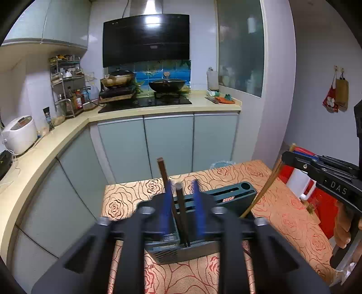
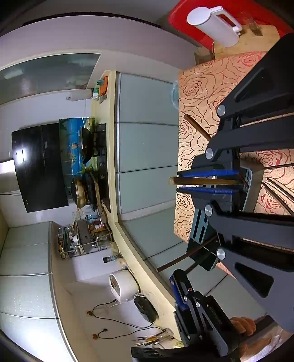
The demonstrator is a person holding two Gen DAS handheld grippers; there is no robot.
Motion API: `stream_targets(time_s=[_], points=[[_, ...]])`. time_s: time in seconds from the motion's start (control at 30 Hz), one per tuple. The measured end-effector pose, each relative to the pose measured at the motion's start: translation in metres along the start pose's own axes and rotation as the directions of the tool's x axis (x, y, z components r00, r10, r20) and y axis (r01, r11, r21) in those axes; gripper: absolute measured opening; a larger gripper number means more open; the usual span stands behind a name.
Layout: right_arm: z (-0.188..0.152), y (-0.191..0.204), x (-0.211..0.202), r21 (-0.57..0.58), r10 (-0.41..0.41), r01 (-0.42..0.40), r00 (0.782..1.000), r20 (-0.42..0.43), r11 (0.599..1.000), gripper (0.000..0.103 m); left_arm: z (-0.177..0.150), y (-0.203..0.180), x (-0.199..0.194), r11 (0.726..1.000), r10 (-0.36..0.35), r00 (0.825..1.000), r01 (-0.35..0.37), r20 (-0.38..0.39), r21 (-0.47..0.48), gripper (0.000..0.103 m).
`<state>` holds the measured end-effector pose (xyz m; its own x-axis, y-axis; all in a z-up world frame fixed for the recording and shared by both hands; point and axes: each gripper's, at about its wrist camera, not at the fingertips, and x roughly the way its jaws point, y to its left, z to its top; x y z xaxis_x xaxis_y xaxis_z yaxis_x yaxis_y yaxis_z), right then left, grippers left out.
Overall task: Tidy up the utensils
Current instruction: 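Open the left tool to release its chopstick while the right tool opens too, then withdraw both open tools from the holder back over the table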
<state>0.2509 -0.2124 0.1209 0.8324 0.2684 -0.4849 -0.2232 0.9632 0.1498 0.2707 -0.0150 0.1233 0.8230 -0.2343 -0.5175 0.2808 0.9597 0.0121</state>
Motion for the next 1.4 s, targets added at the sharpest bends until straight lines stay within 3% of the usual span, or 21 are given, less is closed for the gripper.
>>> stream_targets(time_s=[0.03, 0.07, 0.1, 0.17, 0.43, 0.7, 1.1, 1.4], points=[[0.001, 0.0, -0.001, -0.003, -0.007, 0.007, 1.0, 0.0, 1.0, 0.024, 0.001, 0.001, -0.003, 1.0, 0.01, 1.0, -0.01, 0.01, -0.003, 0.049], [0.001, 0.0, -0.004, -0.004, -0.019, 0.019, 1.0, 0.007, 1.0, 0.033, 0.001, 0.003, -0.008, 1.0, 0.021, 0.999, -0.021, 0.024, -0.009, 0.054], [0.001, 0.001, -0.007, -0.004, -0.037, 0.037, 0.999, 0.02, 0.999, 0.05, 0.002, 0.004, -0.01, 1.0, 0.024, 0.999, -0.024, 0.031, -0.013, 0.06], [0.003, 0.0, -0.017, -0.003, -0.077, 0.077, 0.995, 0.067, 0.997, 0.059, 0.004, 0.007, -0.018, 0.999, 0.033, 0.998, -0.032, 0.049, -0.02, 0.065], [0.008, -0.015, -0.052, -0.011, -0.125, 0.129, 0.98, 0.154, 0.992, 0.061, -0.001, 0.016, -0.055, 0.998, 0.052, 0.992, -0.048, 0.117, -0.033, 0.079], [-0.015, -0.023, -0.076, -0.025, -0.132, 0.138, 0.976, 0.172, 0.99, 0.061, -0.035, 0.023, -0.076, 0.998, 0.045, 0.992, -0.04, 0.118, -0.047, 0.08], [-0.104, -0.025, -0.094, -0.045, -0.157, 0.164, 0.979, 0.129, 0.985, 0.061, -0.125, 0.018, -0.078, 0.996, 0.087, 0.995, -0.085, 0.046, -0.025, 0.08], [-0.177, -0.019, -0.1, -0.076, -0.189, 0.194, 0.98, 0.064, 0.978, 0.061, -0.204, 0.005, -0.076, 0.998, 0.064, 0.996, -0.064, -0.055, 0.009, 0.08]])
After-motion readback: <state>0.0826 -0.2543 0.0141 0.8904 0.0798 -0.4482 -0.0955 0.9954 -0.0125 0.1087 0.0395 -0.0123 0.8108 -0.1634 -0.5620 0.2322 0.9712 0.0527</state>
